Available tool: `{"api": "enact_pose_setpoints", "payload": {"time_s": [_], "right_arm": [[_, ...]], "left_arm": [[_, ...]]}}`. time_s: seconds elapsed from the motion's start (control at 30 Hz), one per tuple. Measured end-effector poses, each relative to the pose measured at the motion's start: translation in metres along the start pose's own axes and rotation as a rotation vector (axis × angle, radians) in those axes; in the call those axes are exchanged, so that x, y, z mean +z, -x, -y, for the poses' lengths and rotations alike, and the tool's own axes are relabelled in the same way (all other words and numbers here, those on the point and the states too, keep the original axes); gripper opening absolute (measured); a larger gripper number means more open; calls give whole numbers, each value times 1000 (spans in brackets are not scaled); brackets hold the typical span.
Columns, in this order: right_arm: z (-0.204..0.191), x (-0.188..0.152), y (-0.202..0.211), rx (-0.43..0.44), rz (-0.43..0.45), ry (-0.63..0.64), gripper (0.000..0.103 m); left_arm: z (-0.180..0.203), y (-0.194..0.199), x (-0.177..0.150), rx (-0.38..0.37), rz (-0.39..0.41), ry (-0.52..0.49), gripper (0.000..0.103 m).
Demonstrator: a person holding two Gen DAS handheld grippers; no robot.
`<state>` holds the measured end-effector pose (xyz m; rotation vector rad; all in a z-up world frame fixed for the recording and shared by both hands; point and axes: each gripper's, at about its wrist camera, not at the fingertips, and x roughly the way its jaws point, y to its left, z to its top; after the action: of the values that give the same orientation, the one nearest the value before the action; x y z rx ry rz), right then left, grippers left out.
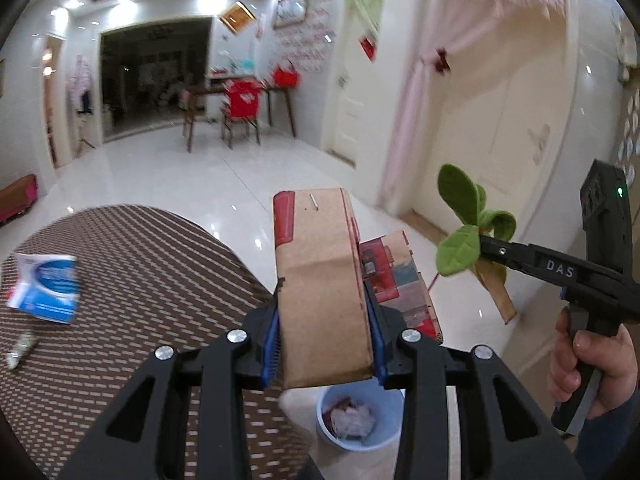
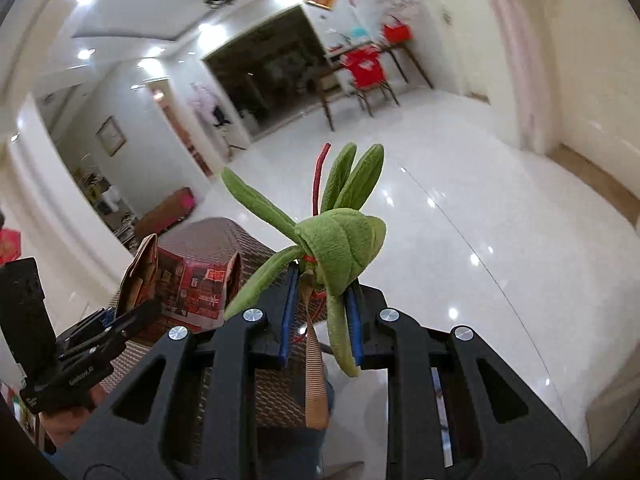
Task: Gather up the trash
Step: 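Carry the cardboard box and leaf sprig to the wastebasket and open both tools, then move both tools back over the table toward the medicine box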
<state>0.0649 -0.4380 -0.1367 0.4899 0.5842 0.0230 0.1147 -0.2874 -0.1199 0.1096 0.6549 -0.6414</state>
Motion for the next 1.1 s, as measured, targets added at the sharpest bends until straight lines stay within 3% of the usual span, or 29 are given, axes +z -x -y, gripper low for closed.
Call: {"api": "enact_pose_setpoints", "payload": {"time_s": [0.27,0.63,0.7,0.73,0.77,0.83,0.87,0.93,1.0,1.1], "right_arm": [[76,-38,-28,-107,-104,-116,24],[146,-88,-69,-173,-231,-232,24],[152,-96,-80,-186,-252,-246,24],[154,-98,-85,-190,-262,-255,24],[156,-101,-90,-192,-272,-265,26],[160,-111,-106,-203,-314,-288,52],[163,-117,-111,-206,-334,-295,71],[168,-128,-119,-212,-358,-310,75],[171,-138,-122,-230,-375,-328,90],[174,-142,-119,-269,-366,-342,96]], "left_arm": [[53,-97,-39,-36,-198,-114,35],[72,-216,-84,-65,-438,-141,40],[73,-232,-89,-103,-467,-146,64],[74,-239,-93,-100,-485,-152,83],[78,-243,-96,-85,-485,-153,87],[73,-245,-98,-76,-476,-144,90],[70,-243,-103,-70,-480,-139,91],[67,-242,-107,-47,-481,-123,91],[63,-236,-107,-36,-474,-116,91],[59,-225,-104,-19,-456,-111,91]]}}
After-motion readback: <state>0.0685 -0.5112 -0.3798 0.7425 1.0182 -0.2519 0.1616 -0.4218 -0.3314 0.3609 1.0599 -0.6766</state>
